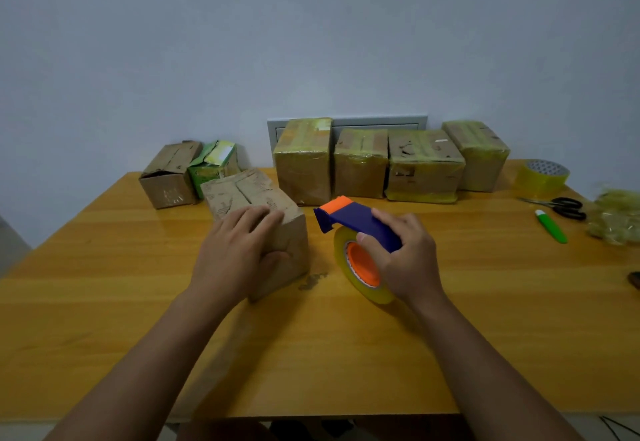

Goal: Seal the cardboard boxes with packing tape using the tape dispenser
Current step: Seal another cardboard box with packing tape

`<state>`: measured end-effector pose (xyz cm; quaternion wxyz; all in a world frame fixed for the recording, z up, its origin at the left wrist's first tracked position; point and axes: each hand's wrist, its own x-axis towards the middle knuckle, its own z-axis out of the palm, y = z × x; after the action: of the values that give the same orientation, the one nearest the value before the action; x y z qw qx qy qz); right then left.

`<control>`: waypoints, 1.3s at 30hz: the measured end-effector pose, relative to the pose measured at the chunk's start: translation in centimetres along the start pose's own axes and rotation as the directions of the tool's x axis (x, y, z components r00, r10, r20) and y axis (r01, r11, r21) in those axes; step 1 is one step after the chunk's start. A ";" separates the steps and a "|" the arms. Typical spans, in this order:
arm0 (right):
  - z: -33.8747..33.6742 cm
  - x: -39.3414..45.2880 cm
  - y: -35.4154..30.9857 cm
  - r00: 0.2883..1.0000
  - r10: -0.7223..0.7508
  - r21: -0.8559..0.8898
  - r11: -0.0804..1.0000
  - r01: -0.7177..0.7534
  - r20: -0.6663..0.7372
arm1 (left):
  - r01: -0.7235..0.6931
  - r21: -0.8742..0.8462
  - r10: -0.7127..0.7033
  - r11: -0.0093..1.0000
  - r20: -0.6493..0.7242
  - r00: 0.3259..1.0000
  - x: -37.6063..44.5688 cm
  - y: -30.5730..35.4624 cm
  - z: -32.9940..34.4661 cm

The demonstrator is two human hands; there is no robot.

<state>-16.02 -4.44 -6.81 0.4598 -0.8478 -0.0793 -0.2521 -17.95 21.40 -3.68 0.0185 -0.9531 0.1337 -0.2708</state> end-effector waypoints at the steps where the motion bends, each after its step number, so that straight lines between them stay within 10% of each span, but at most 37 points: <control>1: 0.0 0.0 0.0 1.000 0.001 -0.010 1.000 -0.001 0.005 | -0.001 0.021 0.001 1.000 0.001 1.000 -0.1 -0.2 -0.1; 39: -0.9 -1.2 0.2 0.999 0.018 0.040 0.999 -0.019 0.044 | -0.042 -0.114 0.031 0.993 -0.093 0.995 -0.4 -2.4 0.9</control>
<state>-17.31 -5.12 -7.14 0.4774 -0.8443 -0.0867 -0.2275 -17.24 23.75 -4.40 -0.0378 -0.9367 0.1672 -0.3051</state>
